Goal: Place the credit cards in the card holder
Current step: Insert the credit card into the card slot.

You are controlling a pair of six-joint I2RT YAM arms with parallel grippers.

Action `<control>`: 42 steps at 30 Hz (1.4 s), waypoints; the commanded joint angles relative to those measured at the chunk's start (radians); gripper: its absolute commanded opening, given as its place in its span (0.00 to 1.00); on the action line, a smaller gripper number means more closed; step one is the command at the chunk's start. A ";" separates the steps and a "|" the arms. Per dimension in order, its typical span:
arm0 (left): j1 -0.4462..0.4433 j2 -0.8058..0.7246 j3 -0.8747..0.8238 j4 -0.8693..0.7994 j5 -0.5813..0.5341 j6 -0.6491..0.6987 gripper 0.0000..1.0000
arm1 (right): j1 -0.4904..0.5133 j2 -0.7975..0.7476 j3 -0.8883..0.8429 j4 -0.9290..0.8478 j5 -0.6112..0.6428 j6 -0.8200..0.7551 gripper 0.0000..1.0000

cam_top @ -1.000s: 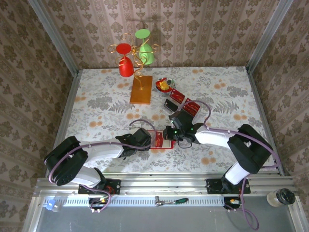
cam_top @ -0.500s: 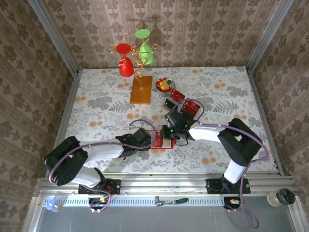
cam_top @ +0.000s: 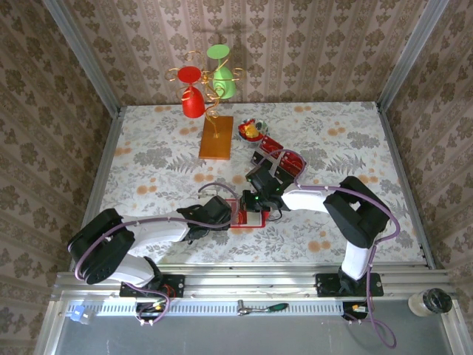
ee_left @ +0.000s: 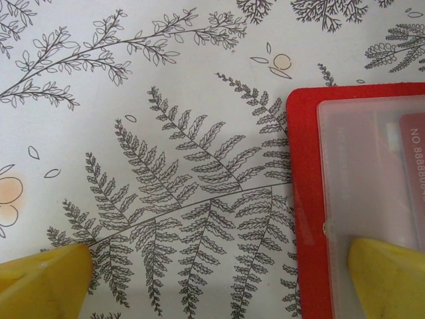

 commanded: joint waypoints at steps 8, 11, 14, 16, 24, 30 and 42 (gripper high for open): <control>0.020 -0.083 -0.027 -0.077 -0.015 0.010 1.00 | 0.013 -0.125 -0.021 -0.096 0.010 -0.044 0.03; 0.038 -0.105 -0.034 -0.080 -0.011 0.021 1.00 | 0.014 -0.127 -0.036 -0.103 0.010 -0.050 0.03; 0.049 -0.109 -0.042 -0.079 -0.004 0.025 1.00 | 0.020 -0.120 -0.045 -0.094 0.007 -0.051 0.03; 0.050 -0.106 -0.049 -0.072 0.001 0.021 1.00 | 0.025 -0.113 -0.048 -0.091 0.006 -0.049 0.02; 0.052 -0.074 -0.071 -0.047 0.008 0.010 1.00 | 0.041 -0.078 -0.051 -0.084 0.009 -0.048 0.02; 0.052 -0.057 -0.076 -0.034 0.010 0.005 1.00 | 0.048 -0.038 -0.040 -0.077 0.008 -0.048 0.01; 0.051 -0.059 -0.091 -0.026 0.013 -0.001 1.00 | 0.077 0.050 0.026 -0.061 -0.028 -0.024 0.00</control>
